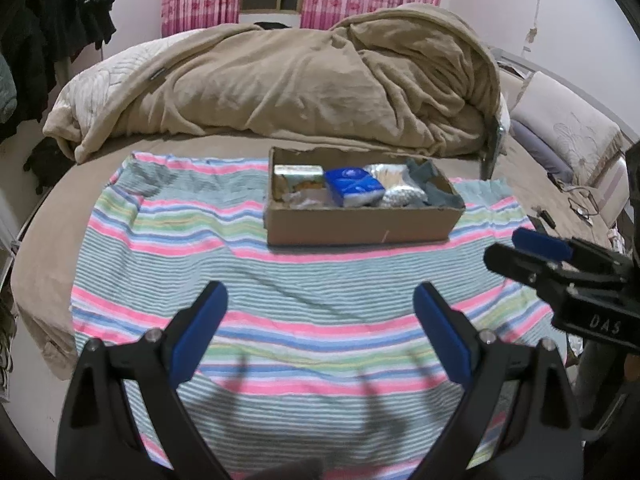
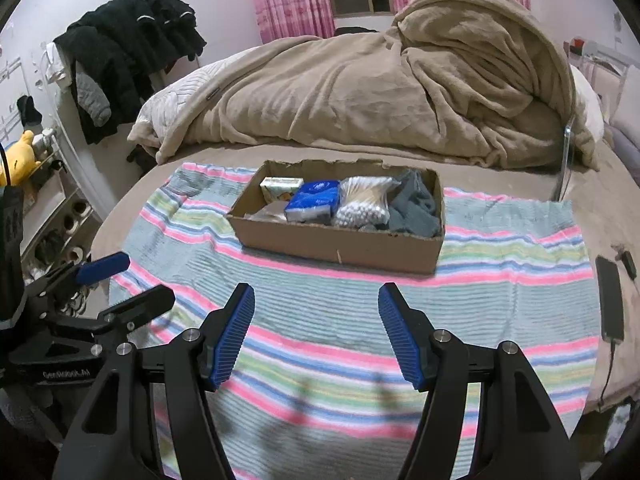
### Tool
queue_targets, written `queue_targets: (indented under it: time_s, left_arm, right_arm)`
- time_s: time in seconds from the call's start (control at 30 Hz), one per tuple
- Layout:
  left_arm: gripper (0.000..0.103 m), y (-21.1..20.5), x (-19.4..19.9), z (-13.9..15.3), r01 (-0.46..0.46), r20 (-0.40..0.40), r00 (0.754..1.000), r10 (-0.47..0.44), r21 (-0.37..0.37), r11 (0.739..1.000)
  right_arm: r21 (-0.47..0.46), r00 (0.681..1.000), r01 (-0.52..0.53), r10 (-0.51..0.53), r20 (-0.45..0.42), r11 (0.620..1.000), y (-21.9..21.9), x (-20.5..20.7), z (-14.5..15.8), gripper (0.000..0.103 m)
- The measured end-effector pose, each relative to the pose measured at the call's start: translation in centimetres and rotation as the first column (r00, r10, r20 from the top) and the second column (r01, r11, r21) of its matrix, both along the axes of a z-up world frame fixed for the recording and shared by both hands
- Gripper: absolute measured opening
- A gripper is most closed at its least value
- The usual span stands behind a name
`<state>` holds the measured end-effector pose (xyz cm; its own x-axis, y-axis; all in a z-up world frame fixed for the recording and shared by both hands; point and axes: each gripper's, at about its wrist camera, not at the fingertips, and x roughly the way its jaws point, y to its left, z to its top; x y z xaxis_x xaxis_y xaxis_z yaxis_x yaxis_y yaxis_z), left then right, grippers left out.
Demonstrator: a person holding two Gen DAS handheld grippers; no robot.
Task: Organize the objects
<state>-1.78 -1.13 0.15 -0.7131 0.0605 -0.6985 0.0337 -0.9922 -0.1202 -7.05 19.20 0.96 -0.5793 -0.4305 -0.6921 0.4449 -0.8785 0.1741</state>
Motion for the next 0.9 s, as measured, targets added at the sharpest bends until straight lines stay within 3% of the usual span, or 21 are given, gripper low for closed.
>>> queue_targets:
  time_s: [0.2, 0.5, 0.9]
  left_arm:
    - [0.095, 0.0, 1.2, 0.7, 0.011, -0.016, 1.0, -0.011, 0.004, 1.0]
    - [0.095, 0.5, 2.1, 0.5, 0.053, 0.021, 0.998, -0.053, -0.006, 0.999]
    - [0.095, 0.0, 3.5, 1.6, 0.051, -0.021, 0.998, -0.051, 0.001, 0.999]
  right_arm:
    - [0.006, 1.0, 0.018, -0.018, 0.021, 1.0, 0.6, 1.3, -0.6, 0.068]
    - [0.0, 0.998, 0.062, -0.062, 0.008, 0.998, 0.8, 2.4, -0.4, 0.068]
    - [0.027, 0.998, 0.07, -0.07, 0.003, 0.997, 1.2, 3.7, 0.3, 0.068]
